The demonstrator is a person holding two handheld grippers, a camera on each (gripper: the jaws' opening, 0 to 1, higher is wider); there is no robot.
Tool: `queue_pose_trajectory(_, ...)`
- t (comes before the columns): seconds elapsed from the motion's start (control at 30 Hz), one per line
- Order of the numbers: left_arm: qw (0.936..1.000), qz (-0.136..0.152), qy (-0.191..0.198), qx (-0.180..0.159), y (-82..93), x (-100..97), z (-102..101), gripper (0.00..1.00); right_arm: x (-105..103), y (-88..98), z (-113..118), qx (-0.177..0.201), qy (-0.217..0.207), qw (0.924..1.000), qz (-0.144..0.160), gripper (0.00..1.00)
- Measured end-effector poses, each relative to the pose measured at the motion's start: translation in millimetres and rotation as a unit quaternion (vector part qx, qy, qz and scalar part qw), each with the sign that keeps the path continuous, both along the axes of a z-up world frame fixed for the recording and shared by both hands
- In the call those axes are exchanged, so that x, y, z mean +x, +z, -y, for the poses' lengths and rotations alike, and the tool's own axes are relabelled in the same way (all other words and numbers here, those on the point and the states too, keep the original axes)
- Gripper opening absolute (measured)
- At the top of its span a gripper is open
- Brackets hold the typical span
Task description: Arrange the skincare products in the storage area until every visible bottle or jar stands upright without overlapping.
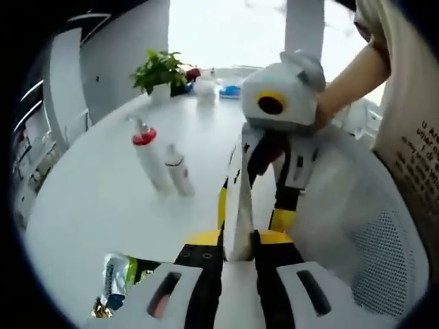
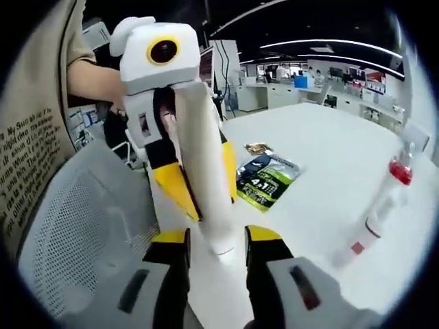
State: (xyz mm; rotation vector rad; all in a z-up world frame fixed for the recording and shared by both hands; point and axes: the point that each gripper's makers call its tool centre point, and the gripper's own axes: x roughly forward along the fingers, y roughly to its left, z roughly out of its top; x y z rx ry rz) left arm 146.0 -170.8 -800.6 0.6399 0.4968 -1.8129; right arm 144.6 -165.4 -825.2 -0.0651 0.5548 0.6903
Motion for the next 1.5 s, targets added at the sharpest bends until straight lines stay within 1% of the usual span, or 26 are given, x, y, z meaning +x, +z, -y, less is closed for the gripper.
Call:
queue_pose_trajectory(0.27, 0.9995, 0.029, -0.005, -0.008, 0.1, 11.1, 18, 0.13, 1, 9.7, 32, 0.001, -0.061, 0.9981, 0.011, 0.4)
queue_pose_trajectory(0.4, 0.9991, 0.04, -0.013, -0.013, 0.3, 16.9, 29, 0.14, 1, 14.4, 48, 0.002, -0.094, 0.9954, 0.017, 0.47)
queue_pose_trajectory(0.47, 0.9988, 0.043, -0.017, -0.016, -0.3, 21.1, 36, 0.14, -1, 15.6, 54, 0.004, -0.108, 0.994, 0.017, 0.49)
queue_pose_trajectory(0.57, 0.9987, 0.045, -0.017, -0.018, -0.2, 27.2, 46, 0.14, -3, 17.8, 62, 0.004, -0.121, 0.9925, 0.018, 0.5)
queue_pose_trajectory(0.77, 0.9983, 0.05, -0.023, -0.021, 1.1, 38.8, 65, 0.14, -7, 21.5, 77, -0.001, -0.151, 0.9883, 0.02, 0.6)
queue_pose_trajectory(1.0, 0.998, 0.052, -0.029, -0.023, 2.2, 50.4, 81, 0.14, -10, 24.4, 90, -0.001, -0.179, 0.9837, 0.023, 0.66)
queue_pose_trajectory(1.1, 0.9978, 0.054, -0.028, -0.023, 3.2, 55.5, 88, 0.14, -11, 27.5, 95, 0.003, -0.194, 0.9807, 0.024, 0.7)
queue_pose_trajectory(1.2, 0.9977, 0.057, -0.028, -0.024, 3.3, 61.7, 96, 0.14, -12, 30.4, 102, 0.012, -0.218, 0.9755, 0.029, 0.75)
queue_pose_trajectory(1.3, 0.9976, 0.059, -0.029, -0.024, 3.8, 64.4, 101, 0.14, -14, 31.2, 107, 0.016, -0.231, 0.9724, 0.029, 0.76)
queue_pose_trajectory(1.5, 0.9974, 0.062, -0.029, -0.023, 4.3, 72.3, 112, 0.15, -21, 30.8, 115, 0.004, -0.241, 0.9702, 0.024, 0.79)
